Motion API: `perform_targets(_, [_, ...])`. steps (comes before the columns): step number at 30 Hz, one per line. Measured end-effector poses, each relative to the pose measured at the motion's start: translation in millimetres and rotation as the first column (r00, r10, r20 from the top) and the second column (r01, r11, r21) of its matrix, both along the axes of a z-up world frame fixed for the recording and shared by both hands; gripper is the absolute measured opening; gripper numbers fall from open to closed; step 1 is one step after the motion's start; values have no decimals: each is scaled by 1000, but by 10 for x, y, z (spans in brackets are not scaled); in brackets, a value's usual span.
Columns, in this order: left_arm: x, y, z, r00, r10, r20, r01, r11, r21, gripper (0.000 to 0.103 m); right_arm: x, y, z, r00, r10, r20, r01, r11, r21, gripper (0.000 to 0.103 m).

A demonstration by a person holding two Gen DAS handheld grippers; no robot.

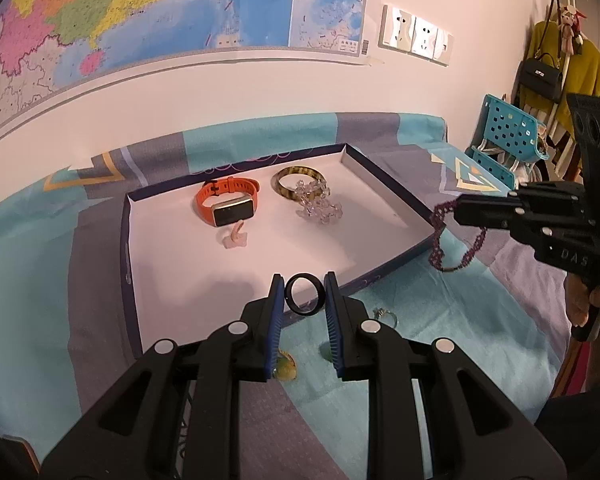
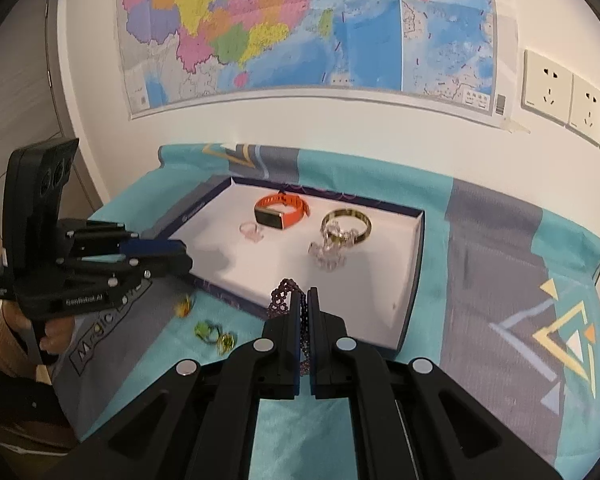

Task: Organize jewelry
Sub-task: 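Lift the necklace with the right gripper toward the box while the left carries the black ring, then lower the necklace into the box and open the right gripper while the left releases the black ring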

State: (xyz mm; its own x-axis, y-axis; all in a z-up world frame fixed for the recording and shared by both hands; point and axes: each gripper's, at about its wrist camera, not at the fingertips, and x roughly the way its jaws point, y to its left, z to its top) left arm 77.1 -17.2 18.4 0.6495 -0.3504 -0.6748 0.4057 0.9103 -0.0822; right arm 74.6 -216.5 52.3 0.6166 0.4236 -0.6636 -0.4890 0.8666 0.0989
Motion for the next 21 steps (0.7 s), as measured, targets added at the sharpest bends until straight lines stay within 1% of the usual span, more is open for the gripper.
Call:
perform_targets(9, [184, -3, -1, 1000, 10, -6, -10, 1000, 8, 21, 268, 59, 60, 1000, 3, 7, -3, 999, 36, 2])
perform_targets(13, [274, -1, -14, 1000, 19, -8, -19, 1000, 17, 21, 375, 115, 47, 1000, 7, 3, -7, 999, 37, 2])
perform_targets(21, [437, 5, -50, 999, 36, -20, -35, 999, 29, 21, 571, 170, -38, 999, 7, -31, -6, 998, 61, 2])
